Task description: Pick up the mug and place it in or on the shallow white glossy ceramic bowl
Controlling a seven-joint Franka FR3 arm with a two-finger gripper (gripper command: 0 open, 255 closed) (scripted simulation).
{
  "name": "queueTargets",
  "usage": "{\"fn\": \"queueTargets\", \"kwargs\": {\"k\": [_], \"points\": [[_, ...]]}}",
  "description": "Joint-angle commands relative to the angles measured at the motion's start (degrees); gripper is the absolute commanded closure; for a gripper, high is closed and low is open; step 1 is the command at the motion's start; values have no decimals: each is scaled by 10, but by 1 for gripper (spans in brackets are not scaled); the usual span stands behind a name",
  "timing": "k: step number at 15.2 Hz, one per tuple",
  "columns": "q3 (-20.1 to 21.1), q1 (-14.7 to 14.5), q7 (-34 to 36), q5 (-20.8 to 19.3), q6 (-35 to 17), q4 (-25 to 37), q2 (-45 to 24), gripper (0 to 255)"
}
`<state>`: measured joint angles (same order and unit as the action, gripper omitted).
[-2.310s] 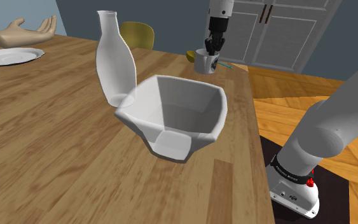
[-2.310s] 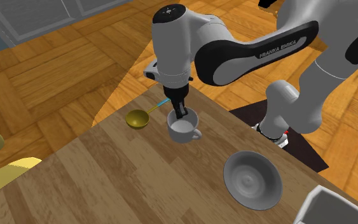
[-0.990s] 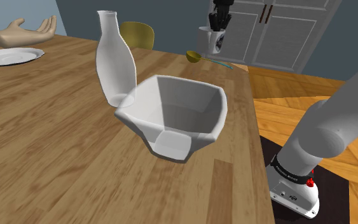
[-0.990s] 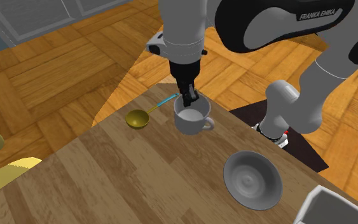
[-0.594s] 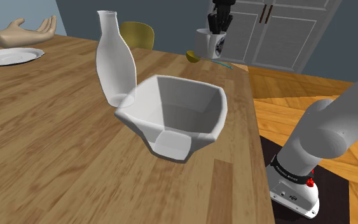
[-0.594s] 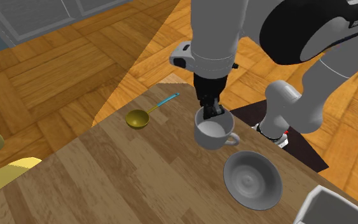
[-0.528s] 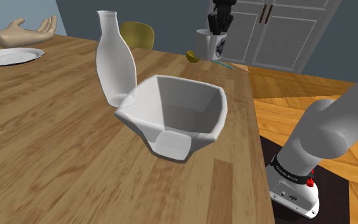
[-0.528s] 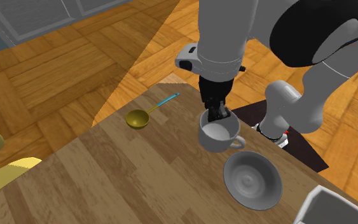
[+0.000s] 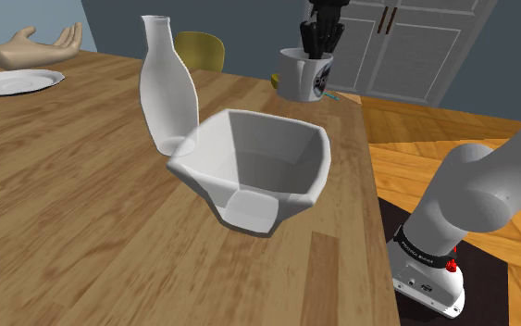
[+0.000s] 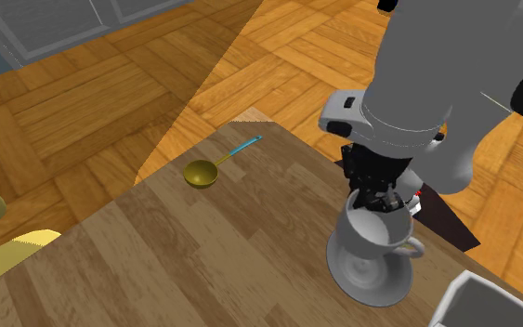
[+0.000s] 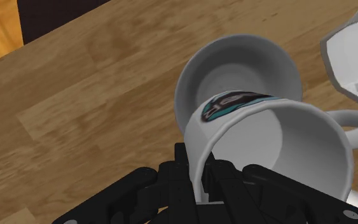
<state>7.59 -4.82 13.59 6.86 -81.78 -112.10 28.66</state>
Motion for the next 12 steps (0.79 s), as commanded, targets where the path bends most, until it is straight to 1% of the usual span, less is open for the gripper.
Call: {"fn": "queueTargets", "kwargs": {"k": [1, 4, 12], "points": [[19, -8, 27, 12, 2, -8, 13, 255], [44, -18, 60, 27, 5, -12, 24, 255], [47, -21, 53, 32, -53, -91, 45, 255]]}}
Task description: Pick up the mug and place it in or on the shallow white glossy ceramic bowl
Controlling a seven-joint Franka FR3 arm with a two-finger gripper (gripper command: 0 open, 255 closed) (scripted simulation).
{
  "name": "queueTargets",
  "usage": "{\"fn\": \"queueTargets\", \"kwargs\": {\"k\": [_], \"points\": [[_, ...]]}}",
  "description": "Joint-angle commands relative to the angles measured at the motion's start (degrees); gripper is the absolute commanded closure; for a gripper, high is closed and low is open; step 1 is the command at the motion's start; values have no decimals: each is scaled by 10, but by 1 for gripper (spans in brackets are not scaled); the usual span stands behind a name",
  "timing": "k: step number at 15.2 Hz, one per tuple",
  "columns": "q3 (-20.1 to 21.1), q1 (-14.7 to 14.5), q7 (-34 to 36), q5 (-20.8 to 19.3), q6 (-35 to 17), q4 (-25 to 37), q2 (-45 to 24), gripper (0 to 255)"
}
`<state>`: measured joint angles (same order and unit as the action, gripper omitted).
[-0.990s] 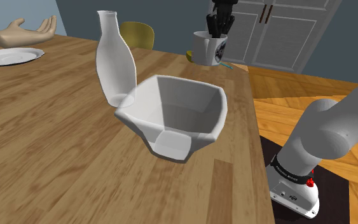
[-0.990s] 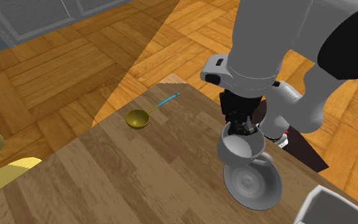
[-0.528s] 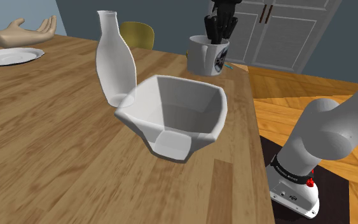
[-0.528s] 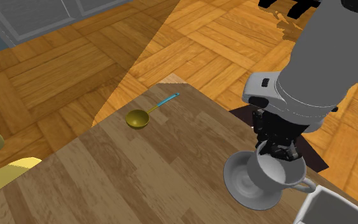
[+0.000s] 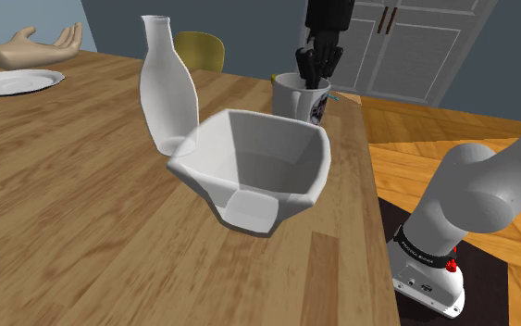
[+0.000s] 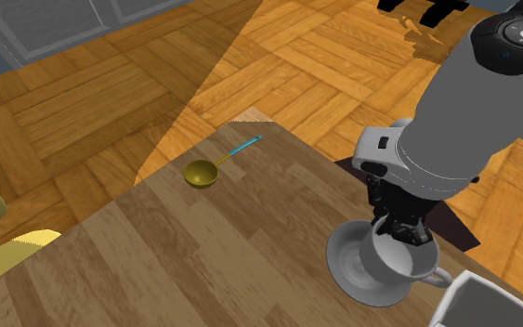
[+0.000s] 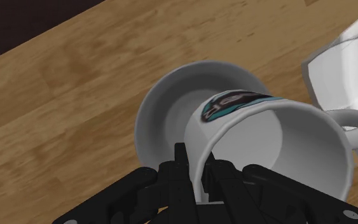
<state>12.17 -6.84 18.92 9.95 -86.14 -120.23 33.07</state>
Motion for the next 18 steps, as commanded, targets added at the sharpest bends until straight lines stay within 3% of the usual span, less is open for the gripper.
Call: {"fn": "queueTargets", "kwargs": {"k": [1, 7, 15, 16, 18], "points": [[2, -1, -1, 1, -17, -19, 3, 255], [6, -3, -5, 5, -62, -74, 13, 255], [6, -3, -5, 5, -62, -74, 13, 255], [6, -3, -5, 5, -62, -74, 13, 0], [6, -3, -5, 5, -62, -74, 13, 0]]}}
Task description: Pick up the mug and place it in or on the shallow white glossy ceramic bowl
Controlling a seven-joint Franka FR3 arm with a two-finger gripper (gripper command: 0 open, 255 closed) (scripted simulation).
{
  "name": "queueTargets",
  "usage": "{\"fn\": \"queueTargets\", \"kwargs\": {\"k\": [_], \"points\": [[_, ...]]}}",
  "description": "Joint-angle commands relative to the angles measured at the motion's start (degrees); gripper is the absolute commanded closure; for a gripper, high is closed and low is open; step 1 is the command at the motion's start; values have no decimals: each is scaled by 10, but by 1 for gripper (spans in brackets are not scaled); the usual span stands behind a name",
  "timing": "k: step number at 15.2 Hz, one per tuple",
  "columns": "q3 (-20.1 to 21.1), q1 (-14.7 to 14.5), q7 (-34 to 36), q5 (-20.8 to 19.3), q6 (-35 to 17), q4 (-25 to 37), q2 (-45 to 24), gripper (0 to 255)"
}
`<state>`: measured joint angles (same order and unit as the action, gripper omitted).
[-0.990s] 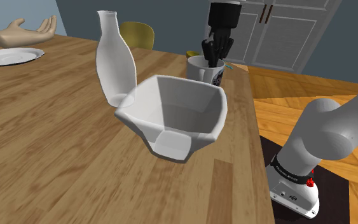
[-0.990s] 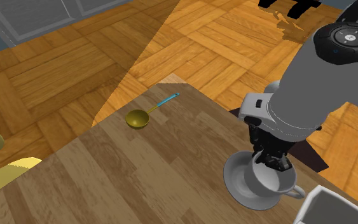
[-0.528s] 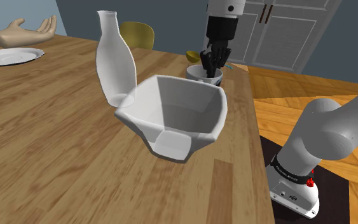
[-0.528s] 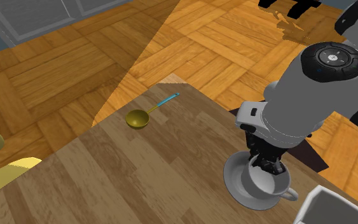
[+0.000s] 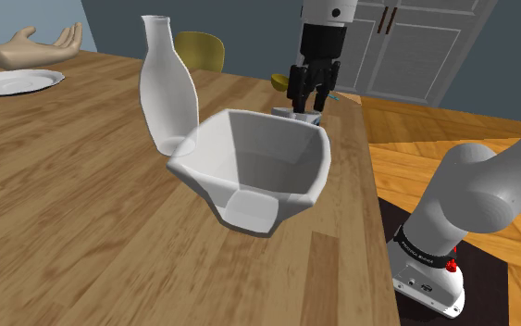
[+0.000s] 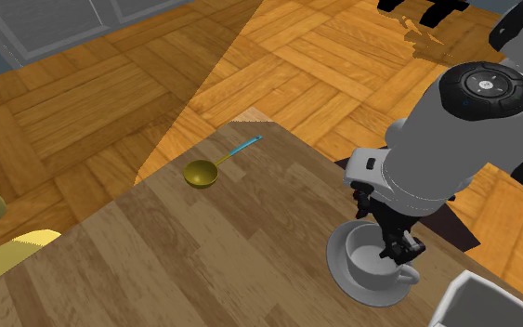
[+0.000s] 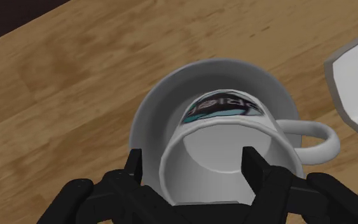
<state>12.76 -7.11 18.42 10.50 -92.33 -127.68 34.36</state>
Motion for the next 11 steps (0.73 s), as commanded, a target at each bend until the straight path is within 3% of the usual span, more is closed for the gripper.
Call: {"fn": "queueTargets", "kwargs": {"k": [1, 3, 7, 11], "points": [[0, 0, 0, 0, 0, 0, 0, 0], [0, 0, 0, 0, 0, 0, 0, 0], [-8, 4, 4, -8, 68, 88, -20, 0], [-8, 4, 4, -8, 68, 88, -20, 0]]}}
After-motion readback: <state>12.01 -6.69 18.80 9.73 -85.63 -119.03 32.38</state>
